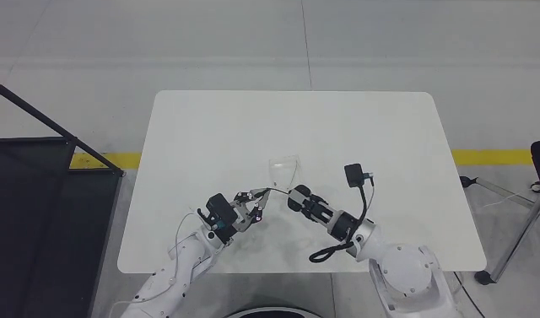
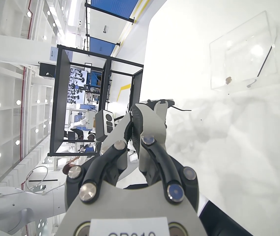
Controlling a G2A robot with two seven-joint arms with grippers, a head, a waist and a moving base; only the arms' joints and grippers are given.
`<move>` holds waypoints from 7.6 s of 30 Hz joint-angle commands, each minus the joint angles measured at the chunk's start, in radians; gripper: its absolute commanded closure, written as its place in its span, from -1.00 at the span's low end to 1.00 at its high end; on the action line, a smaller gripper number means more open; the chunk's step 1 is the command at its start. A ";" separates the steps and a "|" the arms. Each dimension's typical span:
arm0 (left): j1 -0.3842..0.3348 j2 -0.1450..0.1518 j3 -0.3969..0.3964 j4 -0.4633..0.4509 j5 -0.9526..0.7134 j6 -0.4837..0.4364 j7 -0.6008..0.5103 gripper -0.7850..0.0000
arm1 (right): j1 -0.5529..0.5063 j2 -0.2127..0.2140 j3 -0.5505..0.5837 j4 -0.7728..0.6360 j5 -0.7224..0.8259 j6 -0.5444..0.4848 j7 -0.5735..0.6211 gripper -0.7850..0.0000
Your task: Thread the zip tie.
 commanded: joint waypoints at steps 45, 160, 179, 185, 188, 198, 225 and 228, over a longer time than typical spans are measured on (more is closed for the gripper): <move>0.033 -0.001 -0.025 -0.043 -0.027 0.068 -0.003 1.00 | -0.065 0.040 -0.020 -0.024 -0.064 0.005 -0.088 1.00; 0.031 -0.003 -0.030 -0.034 -0.031 0.054 0.015 1.00 | -0.017 0.099 -0.052 0.001 0.023 0.059 -0.112 1.00; 0.028 -0.004 -0.029 -0.030 -0.028 0.050 0.012 1.00 | -0.015 0.107 -0.057 0.001 0.029 0.058 -0.118 1.00; 0.028 -0.004 -0.029 -0.030 -0.026 0.050 0.012 1.00 | -0.008 0.108 -0.063 0.004 0.030 0.063 -0.122 1.00; 0.028 -0.004 -0.029 -0.029 -0.024 0.048 0.014 1.00 | -0.007 0.109 -0.064 0.004 0.031 0.065 -0.123 1.00; 0.022 -0.004 -0.021 -0.024 -0.009 0.051 0.005 1.00 | -0.015 0.111 -0.063 0.003 0.061 0.025 -0.145 1.00; 0.013 -0.006 -0.007 -0.018 0.005 0.049 -0.010 1.00 | -0.047 0.118 -0.044 0.022 0.161 -0.119 -0.187 1.00; 0.012 -0.006 -0.006 -0.017 0.007 0.049 -0.010 1.00 | -0.051 0.119 -0.040 0.024 0.171 -0.134 -0.189 1.00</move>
